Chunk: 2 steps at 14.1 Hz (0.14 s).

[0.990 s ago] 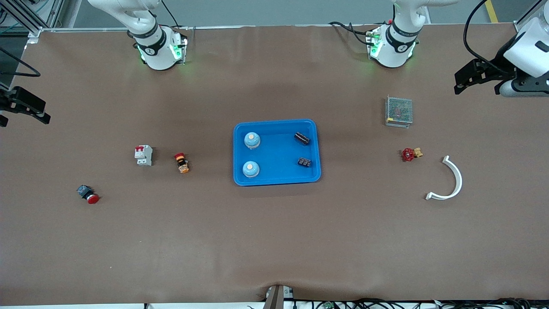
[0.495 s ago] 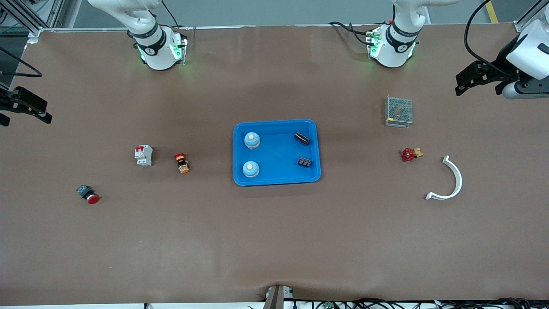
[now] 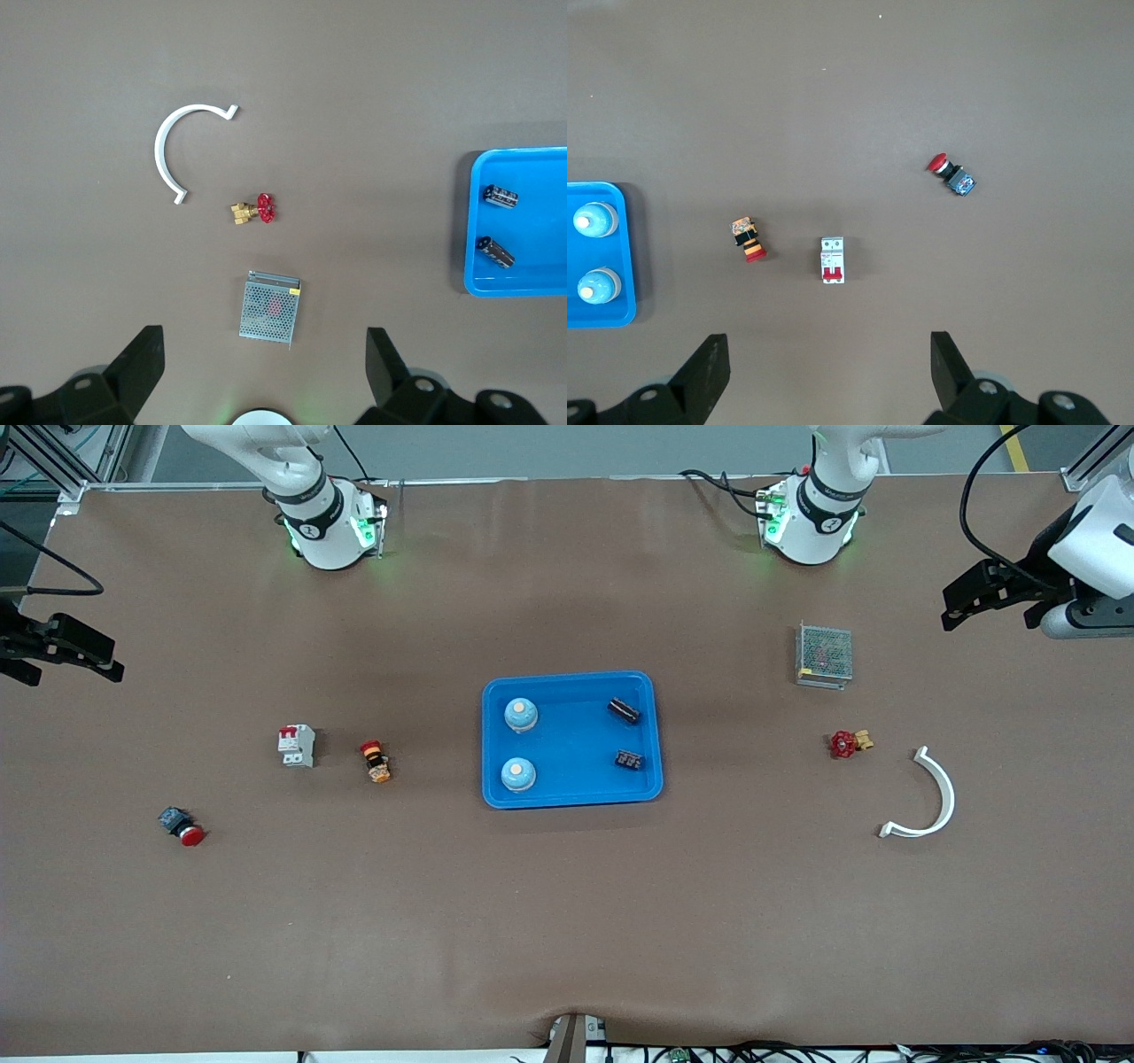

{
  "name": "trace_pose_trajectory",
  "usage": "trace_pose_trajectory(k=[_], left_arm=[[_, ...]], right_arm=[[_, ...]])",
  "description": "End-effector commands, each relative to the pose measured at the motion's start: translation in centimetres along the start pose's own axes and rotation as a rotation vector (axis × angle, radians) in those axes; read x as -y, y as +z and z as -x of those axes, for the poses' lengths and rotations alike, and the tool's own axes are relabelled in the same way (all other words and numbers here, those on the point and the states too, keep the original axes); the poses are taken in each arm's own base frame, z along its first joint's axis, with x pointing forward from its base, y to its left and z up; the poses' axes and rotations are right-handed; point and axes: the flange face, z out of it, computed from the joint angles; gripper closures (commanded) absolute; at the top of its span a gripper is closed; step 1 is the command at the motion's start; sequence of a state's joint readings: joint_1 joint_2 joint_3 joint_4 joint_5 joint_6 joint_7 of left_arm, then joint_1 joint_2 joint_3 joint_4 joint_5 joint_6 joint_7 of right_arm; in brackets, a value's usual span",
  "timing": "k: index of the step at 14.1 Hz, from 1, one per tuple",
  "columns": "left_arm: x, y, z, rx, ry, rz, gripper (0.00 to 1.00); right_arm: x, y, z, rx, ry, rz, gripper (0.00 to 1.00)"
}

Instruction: Place electrolytic capacitor and blue bell in tray

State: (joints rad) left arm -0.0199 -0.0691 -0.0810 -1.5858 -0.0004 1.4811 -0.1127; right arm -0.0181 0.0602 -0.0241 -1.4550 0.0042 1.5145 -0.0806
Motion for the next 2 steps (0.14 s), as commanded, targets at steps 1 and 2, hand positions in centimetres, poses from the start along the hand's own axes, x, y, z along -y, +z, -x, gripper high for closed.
trace_pose_trajectory(k=[1, 2], left_arm=[[0.68, -0.92, -0.51, -0.015, -0.011, -0.023, 0.0], [0.6, -1.01, -0.42, -0.013, -0.007, -0.043, 0.0]], right_arm=[[0.35, -0.46, 0.82, -0.014, 0.017, -0.008, 0.0], [0.35, -0.47, 0.8, -0.015, 0.017, -0.007, 0.0]])
